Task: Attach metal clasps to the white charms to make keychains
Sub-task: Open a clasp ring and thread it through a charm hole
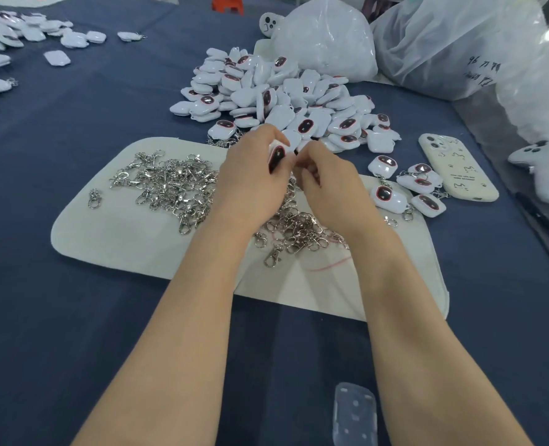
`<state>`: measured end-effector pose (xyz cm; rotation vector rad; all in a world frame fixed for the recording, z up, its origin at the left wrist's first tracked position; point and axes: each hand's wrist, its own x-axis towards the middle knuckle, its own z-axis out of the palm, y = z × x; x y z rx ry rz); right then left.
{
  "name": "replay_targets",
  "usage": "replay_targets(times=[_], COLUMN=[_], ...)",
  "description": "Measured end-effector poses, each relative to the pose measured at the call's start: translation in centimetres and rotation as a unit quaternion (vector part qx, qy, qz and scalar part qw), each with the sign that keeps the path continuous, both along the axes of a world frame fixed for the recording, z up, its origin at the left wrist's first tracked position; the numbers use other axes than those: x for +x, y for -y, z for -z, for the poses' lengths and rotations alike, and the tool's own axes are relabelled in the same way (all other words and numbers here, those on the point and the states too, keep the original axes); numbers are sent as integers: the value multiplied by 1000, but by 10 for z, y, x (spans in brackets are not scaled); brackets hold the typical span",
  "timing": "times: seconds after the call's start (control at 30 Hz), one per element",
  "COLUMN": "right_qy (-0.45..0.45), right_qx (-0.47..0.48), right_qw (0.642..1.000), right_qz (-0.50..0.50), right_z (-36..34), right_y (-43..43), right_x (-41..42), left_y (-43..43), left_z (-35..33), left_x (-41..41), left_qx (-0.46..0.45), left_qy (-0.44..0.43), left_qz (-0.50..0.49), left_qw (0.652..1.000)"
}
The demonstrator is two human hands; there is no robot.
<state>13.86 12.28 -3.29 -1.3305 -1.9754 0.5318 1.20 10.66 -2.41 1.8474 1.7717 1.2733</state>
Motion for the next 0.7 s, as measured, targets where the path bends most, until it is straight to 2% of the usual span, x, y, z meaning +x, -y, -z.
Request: replay_targets(times=[0.07,0.1,0.17,0.23,0.33,0.47,0.57,0.6,0.63,0.67,0.7], right_qy=[-2,-25,-127,-233,-301,-314,-254,-211,-162,-117,-81], right_qx=[-6,-15,-58,-112,-137,-103,-50,-23,2,20,28], right_qw=[1000,999,990,965,941,940,963,974,984,991,995], right_qz=[8,17,34,42,67,83,77,74,70,65,56], right_z=[1,2,2,3,6,8,9,9,9,9,9], right_y=[0,1,1,2,1,0,-1,-1,0,0,-1], right_x=[-1,-2,-5,-9,-14,-15,-14,-12,-11,-9,-7], left_y=[-1,-1,-3,-3,-3,-5,-5,-5,-4,-4,-5], left_z=[2,4,5,7,8,7,8,8,8,8,8], left_x=[1,2,3,4,4,3,1,1,1,1,2], left_qx=[8,-3,-57,-120,-179,-224,-245,-244,-238,-225,-206], left_qy=[-8,18,171,348,499,600,655,661,654,624,564], left_qz=[-6,-11,-2,11,23,63,63,57,47,34,17], left_qw=[1000,1000,984,930,848,766,712,707,717,747,800])
